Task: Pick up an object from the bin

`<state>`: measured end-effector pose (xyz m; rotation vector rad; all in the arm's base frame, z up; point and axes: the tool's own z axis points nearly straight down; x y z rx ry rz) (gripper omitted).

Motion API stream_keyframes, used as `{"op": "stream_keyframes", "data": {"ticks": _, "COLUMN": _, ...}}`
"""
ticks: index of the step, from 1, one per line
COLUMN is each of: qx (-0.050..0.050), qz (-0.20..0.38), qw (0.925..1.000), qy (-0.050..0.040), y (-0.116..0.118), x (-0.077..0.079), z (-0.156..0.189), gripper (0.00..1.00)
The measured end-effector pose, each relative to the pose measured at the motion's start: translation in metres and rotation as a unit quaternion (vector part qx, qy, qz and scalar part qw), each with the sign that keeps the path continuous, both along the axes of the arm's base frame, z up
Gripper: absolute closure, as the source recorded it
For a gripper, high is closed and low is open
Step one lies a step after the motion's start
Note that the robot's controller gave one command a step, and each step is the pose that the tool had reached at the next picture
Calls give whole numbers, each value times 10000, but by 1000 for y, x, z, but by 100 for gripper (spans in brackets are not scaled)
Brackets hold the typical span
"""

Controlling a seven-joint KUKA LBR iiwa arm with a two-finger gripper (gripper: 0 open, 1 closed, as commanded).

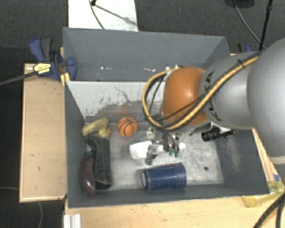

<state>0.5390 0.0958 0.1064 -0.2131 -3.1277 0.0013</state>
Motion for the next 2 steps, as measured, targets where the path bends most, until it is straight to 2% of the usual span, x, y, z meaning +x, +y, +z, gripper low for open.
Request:
{"op": "stream_keyframes", "data": {"ticks": 1, "qx": 10, "qz": 0, "qw": 10000, "qy": -57, "y": 0, "x": 3, "z": 15, "gripper": 100}}
{"op": "stream_keyframes", "data": {"ticks": 2, "qx": 11, "qz": 1, "qw": 10000, "qy": -68, "y": 0, "x": 3, "z": 20, "gripper": 100}}
